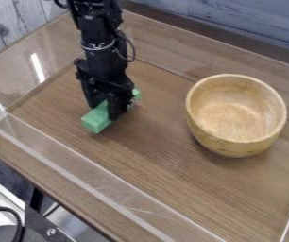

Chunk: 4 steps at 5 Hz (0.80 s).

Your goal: Remove the green block from inside the brown bowl and put it on the table

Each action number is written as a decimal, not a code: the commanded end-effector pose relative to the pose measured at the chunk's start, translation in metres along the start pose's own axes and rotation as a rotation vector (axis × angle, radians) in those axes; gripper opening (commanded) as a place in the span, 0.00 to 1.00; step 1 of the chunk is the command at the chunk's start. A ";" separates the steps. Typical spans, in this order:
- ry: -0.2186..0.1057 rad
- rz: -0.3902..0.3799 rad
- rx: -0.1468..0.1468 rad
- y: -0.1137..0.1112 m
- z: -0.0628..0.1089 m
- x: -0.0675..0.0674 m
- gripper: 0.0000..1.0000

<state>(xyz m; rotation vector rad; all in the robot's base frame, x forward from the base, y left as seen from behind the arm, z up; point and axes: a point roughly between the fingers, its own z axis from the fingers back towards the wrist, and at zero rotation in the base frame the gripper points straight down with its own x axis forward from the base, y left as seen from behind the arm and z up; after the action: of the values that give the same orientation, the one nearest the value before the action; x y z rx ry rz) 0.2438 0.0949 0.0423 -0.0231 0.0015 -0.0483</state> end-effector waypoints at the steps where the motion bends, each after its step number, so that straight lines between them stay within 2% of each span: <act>1: -0.033 -0.001 0.012 0.000 0.010 0.007 0.00; 4: -0.022 0.011 0.001 -0.002 0.010 0.007 0.00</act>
<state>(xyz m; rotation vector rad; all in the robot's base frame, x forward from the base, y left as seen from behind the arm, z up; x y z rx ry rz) 0.2421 0.0907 0.0424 -0.0377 0.0173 -0.0306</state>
